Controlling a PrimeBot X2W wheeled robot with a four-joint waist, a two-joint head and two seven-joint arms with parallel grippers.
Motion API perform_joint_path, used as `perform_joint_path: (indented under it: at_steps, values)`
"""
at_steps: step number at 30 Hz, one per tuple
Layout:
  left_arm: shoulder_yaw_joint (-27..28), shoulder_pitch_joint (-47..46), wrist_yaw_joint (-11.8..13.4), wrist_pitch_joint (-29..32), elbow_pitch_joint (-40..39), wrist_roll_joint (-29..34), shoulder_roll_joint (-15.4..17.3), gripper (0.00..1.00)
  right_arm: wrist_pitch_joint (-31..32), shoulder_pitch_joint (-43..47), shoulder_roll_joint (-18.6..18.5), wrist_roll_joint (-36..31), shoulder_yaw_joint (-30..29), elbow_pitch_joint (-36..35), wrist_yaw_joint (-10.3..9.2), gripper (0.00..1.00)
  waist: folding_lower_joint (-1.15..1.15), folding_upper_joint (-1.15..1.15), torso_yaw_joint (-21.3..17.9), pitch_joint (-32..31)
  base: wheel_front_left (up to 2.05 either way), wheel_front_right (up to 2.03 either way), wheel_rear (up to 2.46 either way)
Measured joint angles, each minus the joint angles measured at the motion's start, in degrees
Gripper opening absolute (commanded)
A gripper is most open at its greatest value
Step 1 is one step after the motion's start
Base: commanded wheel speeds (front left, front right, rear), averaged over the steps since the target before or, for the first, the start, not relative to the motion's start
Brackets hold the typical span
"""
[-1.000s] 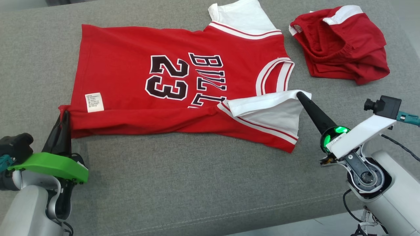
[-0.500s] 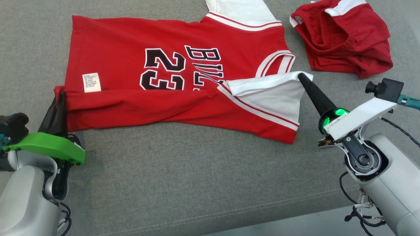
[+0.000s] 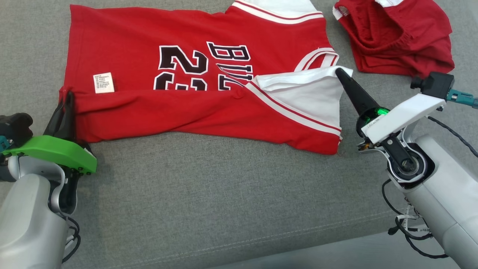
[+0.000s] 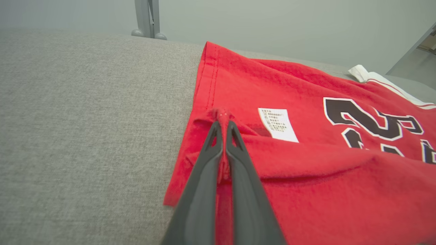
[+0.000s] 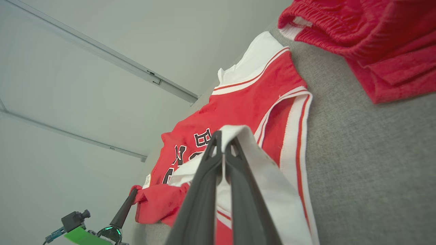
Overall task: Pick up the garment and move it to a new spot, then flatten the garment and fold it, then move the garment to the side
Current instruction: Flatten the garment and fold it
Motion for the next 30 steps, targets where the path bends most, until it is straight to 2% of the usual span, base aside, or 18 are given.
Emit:
perform_joint_path:
  at_steps: [8, 9, 10, 11, 12, 23, 30]
  values:
    - [-1.33, -1.99, 0.00, -0.02, 1.32, -0.44, -0.23, 0.00, 0.00, -2.05, 0.73, -0.49, 0.82, 3.53, 0.00, 0.00, 0.00, 0.00, 0.34, 0.55, 0.00, 0.00, 0.00]
    - [-1.60, -2.12, 0.00, -0.02, 1.62, -0.45, -0.25, 0.00, 0.00, -2.21, 0.93, -0.58, 0.98, 3.93, 0.00, 0.19, 0.00, 0.00, 0.39, 0.60, 0.00, 0.00, 0.00]
    - [-1.83, -2.25, 0.00, -0.03, 1.88, -0.62, -0.33, 0.29, 0.00, -2.41, 1.16, -0.68, 1.14, 4.34, 0.00, 0.45, 0.00, 0.00, 0.45, 0.66, 0.00, 0.00, 0.00]
    - [-2.01, -2.36, 0.00, -0.04, 2.10, -0.80, -0.41, 0.47, 0.00, -2.70, 1.37, -0.75, 1.30, 4.76, 0.00, 0.71, 0.00, 0.00, 0.50, 0.71, 0.00, 0.00, 0.00]
    - [-2.12, -2.42, 0.00, -0.05, 2.29, -0.88, -0.44, 1.00, -0.01, -2.92, 1.55, -0.81, 1.36, 5.00, 0.00, 1.00, 0.00, 0.00, 0.54, 0.76, 0.00, 0.00, 0.00]
    - [-2.38, -4.29, 0.00, -0.26, 3.32, -1.44, -0.51, 1.00, -5.66, -6.22, 4.02, -2.48, 0.38, 7.86, 0.00, 1.00, 0.00, 0.00, 0.91, 0.91, 0.00, 0.00, 0.00]
    - [-1.60, -4.08, -0.01, -0.59, 5.52, -1.44, 0.49, 1.00, -7.11, -5.75, 4.13, -4.00, 2.20, 8.43, 0.00, 1.00, 0.00, 0.00, 1.23, -0.59, 0.00, 0.00, 0.00]
